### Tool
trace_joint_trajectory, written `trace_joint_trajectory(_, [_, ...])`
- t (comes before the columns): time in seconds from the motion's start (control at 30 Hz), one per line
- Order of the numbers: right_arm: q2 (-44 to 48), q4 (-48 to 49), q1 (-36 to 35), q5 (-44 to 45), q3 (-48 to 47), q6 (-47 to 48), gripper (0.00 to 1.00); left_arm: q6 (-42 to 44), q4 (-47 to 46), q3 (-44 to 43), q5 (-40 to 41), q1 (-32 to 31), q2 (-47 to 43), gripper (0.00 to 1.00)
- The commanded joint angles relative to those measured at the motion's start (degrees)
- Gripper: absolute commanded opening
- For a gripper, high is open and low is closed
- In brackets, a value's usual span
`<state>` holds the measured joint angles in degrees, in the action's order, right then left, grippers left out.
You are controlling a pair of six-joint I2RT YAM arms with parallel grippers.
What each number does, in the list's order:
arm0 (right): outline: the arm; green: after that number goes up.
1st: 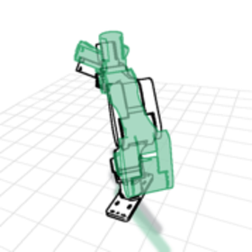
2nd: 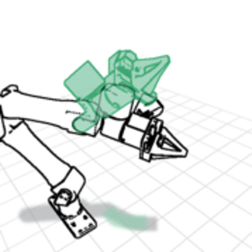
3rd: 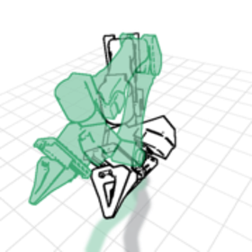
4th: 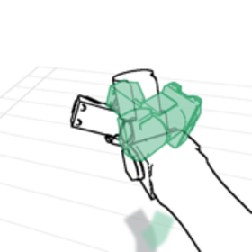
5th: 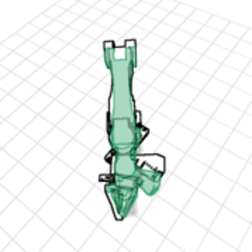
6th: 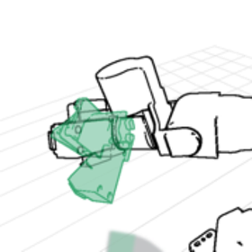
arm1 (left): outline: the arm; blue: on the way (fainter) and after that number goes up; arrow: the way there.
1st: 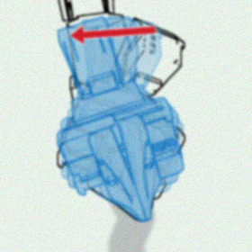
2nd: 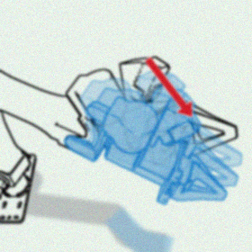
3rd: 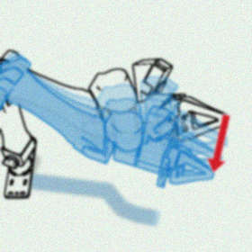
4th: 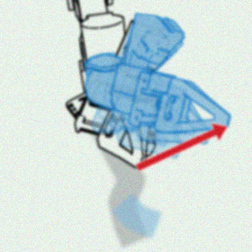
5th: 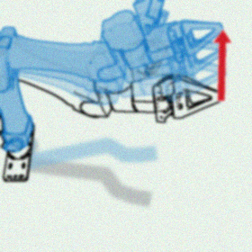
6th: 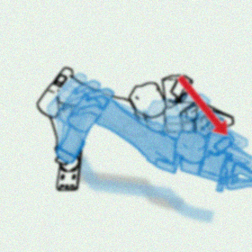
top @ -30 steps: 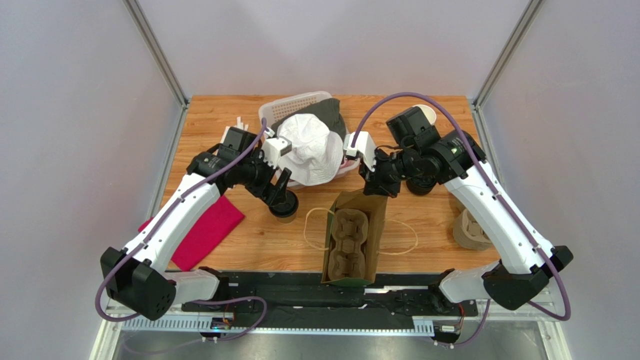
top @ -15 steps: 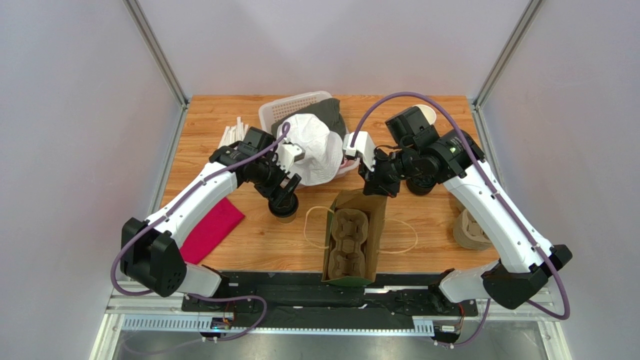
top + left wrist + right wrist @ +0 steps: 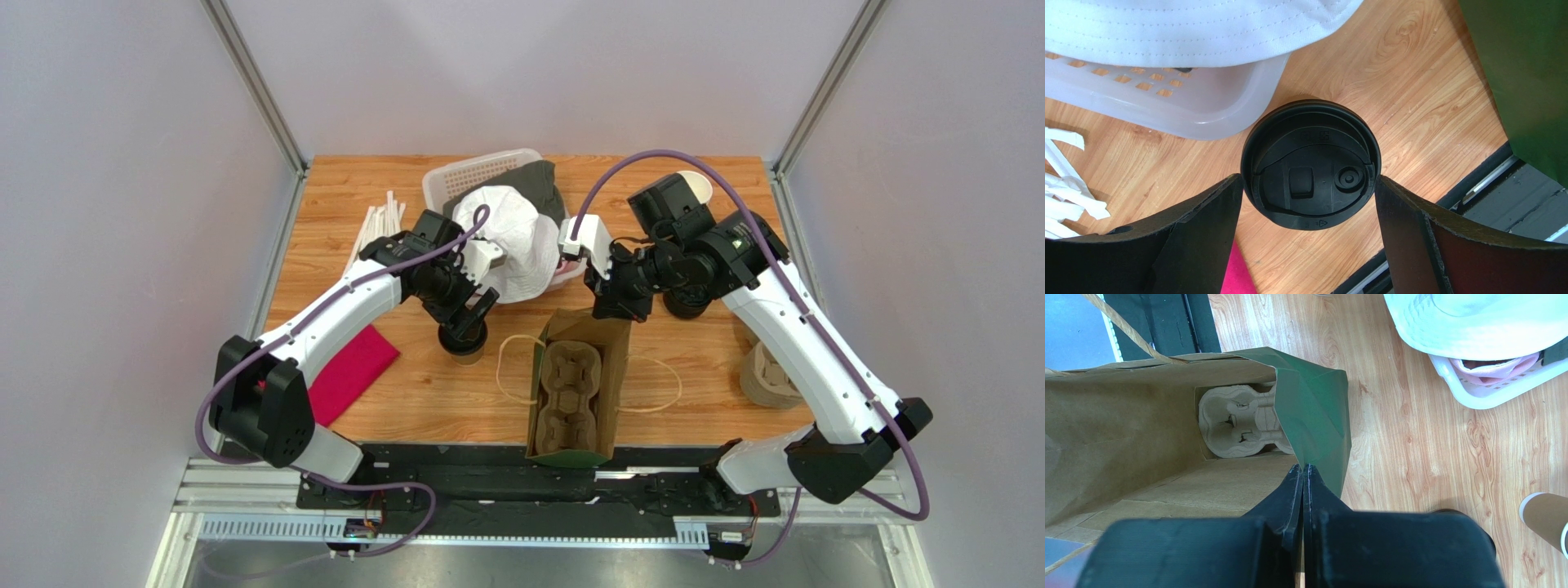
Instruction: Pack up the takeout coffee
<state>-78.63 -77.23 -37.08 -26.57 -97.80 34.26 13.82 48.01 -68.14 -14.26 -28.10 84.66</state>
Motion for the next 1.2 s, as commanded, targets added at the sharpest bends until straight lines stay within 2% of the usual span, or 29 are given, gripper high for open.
trace_joint_trajectory(0.0, [-0.12,0.15,-0.27,0.02,-0.55,-0.34,0.0,2.6,-1.34,-1.12,-0.33,-0.64,-0.46,0.87])
trace_joint_trajectory(0.1, [-0.03,-0.11,-0.27,0.2,-0.81,-0.16,0.0,5.76,-0.55,-1.56,-2.25,-0.56,-3.52,0.89])
trace_joint_trajectory(0.2, [-0.03,-0.55,-0.27,0.03,-0.99,-0.07,0.0,14.62,2.25,-2.61,-5.59,-0.38,-6.43,0.91])
trace_joint_trajectory(0.3, [-0.03,-0.46,-0.19,-0.06,-0.99,-0.07,0.0,28.23,11.19,-5.15,-9.81,-0.12,-6.79,0.9])
trace_joint_trajectory(0.33, [-0.21,-0.46,-0.19,-0.15,-0.9,0.02,0.0,36.28,13.23,-5.86,-11.91,0.06,-6.79,0.89])
trace_joint_trajectory(0.4, [-0.29,-0.55,-0.27,-0.24,-1.08,0.02,0.0,43.71,17.44,-7.27,-14.9,1.46,-7.49,0.87])
trace_joint_trajectory(0.43, [-0.38,-0.55,-0.19,-0.33,-1.08,-0.07,0.0,51.84,18.17,-7.27,-18.14,2.08,-7.76,0.87])
trace_joint_trajectory(0.57, [-1.17,-0.55,-0.27,-0.5,-1.69,-0.25,0.0,68.3,19.85,-7.01,-20.89,3.22,-7.41,0.87])
trace_joint_trajectory(0.67, [-1.35,-0.73,-0.27,-0.33,-2.13,-0.16,0.0,75.26,20.98,-9.02,-20.54,3.22,-3.03,0.85])
trace_joint_trajectory(0.83, [-0.82,-1.61,-0.27,0.02,-1.17,0.37,0.0,79.42,24.05,-13.76,-20.02,3.14,2.34,0.82])
trace_joint_trajectory(0.97, [-0.56,-1.69,-0.27,0.11,-0.99,0.46,0.0,82.5,26.17,-14.48,-19.75,3.14,4.72,0.82])
trace_joint_trajectory(1.17, [-1.0,-1.78,-0.19,-0.15,-1.34,0.37,0.0,82.33,25.65,-13.42,-19.4,3.05,5.69,0.84])
